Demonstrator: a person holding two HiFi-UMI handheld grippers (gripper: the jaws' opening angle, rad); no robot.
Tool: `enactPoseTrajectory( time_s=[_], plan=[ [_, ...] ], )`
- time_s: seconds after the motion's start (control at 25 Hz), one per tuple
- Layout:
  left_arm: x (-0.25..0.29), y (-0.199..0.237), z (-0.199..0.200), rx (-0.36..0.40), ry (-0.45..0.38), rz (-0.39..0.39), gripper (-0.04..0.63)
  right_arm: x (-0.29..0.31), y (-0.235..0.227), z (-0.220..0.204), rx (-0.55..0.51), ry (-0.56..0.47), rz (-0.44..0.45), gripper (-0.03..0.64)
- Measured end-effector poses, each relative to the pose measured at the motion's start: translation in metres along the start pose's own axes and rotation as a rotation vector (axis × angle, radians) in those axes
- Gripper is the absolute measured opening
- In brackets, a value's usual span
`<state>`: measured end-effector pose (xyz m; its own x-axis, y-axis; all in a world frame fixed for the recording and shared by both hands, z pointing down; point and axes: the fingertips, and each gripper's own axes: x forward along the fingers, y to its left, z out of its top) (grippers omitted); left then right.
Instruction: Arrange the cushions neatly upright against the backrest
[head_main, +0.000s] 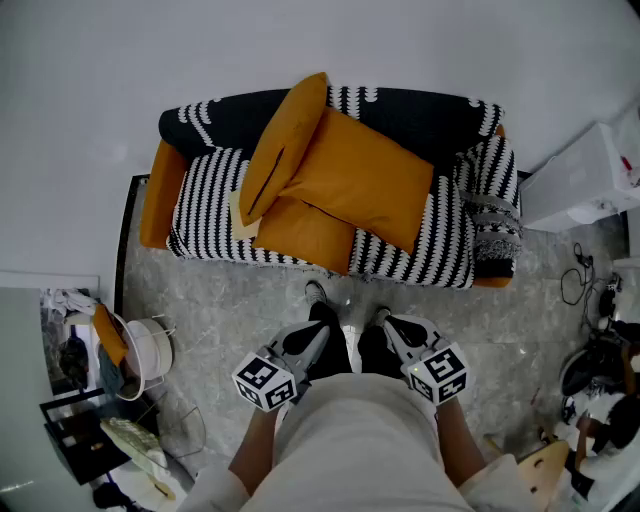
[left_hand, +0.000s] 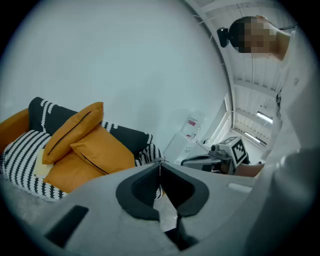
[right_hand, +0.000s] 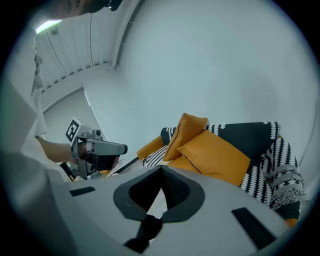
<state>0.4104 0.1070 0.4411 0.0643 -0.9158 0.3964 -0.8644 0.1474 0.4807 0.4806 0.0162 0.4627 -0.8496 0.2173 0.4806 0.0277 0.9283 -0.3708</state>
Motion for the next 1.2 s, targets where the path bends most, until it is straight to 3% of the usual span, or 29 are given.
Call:
enactPoseTrajectory(
  time_s=[0.36, 0.6, 0.92, 1.08, 1.2],
  plan=[
    [-0.002, 0.015, 0.001, 0.000, 0.032, -0.001, 0.012, 0.017, 0.000, 0.002, 0.037, 0.010, -0.001, 0.006],
    [-0.010, 0.040, 0.006, 0.014, 0.056, -0.012, 0.012, 0.049, 0.018, 0.007, 0.048, 0.043, 0.059, 0.008],
    [-0.026, 0.099, 0.045, 0.028, 0.013, -0.056, 0.012, 0.110, 0.031, 0.046, 0.042, 0.056, -0.005, 0.008],
    [-0.030, 0.129, 0.062, -0.032, -0.014, -0.095, 0.012, 0.147, 0.029, 0.064, 0.109, 0.067, -0.033, 0.008],
    [-0.035, 0.156, 0.076, -0.034, -0.041, -0.094, 0.012, 0.179, 0.035, 0.083, 0.110, 0.071, -0.013, 0.009]
  ],
)
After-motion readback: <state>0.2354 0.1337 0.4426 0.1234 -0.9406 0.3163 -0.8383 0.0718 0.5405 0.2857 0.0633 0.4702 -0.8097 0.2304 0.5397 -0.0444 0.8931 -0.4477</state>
